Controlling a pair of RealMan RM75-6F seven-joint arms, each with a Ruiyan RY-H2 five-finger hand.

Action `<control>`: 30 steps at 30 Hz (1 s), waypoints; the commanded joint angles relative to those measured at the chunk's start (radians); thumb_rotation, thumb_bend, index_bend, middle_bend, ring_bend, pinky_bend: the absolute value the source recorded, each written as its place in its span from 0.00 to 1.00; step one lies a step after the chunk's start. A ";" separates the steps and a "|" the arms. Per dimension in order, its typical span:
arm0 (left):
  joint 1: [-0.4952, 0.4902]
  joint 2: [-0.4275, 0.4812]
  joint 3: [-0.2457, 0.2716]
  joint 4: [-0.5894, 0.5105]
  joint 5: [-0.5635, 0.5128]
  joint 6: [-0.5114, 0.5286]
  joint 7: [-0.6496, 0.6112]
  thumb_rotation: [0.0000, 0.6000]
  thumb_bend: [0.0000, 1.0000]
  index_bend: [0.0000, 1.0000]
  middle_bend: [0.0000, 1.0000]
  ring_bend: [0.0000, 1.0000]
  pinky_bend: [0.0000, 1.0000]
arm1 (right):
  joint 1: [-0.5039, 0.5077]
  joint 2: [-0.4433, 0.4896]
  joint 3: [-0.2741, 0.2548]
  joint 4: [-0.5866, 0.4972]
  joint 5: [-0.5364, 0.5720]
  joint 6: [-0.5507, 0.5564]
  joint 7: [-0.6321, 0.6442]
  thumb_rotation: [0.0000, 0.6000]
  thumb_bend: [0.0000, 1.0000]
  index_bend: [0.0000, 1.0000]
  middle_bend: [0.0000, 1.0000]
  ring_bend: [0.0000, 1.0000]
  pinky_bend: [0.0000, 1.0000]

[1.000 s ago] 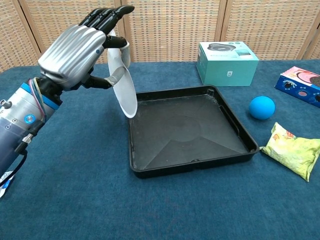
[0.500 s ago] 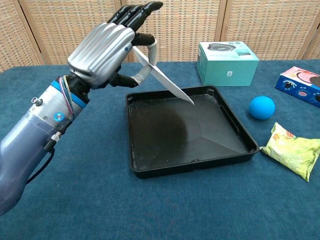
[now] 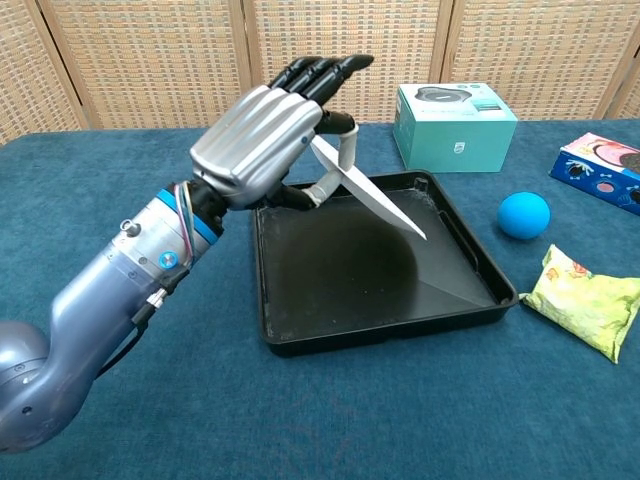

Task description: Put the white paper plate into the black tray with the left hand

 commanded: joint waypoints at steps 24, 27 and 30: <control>0.036 0.034 0.098 0.007 -0.013 -0.114 0.019 1.00 0.10 0.08 0.00 0.00 0.00 | 0.000 -0.007 -0.007 0.002 -0.012 0.005 -0.010 1.00 0.15 0.05 0.00 0.00 0.00; 0.042 0.051 0.098 -0.023 -0.017 -0.115 0.031 1.00 0.05 0.00 0.00 0.00 0.00 | 0.000 -0.006 -0.008 -0.003 -0.017 0.010 -0.013 1.00 0.15 0.05 0.00 0.00 0.00; 0.052 0.070 0.101 -0.055 -0.015 -0.098 0.042 1.00 0.05 0.00 0.00 0.00 0.00 | 0.000 -0.006 -0.011 -0.006 -0.023 0.012 -0.017 1.00 0.15 0.05 0.00 0.00 0.00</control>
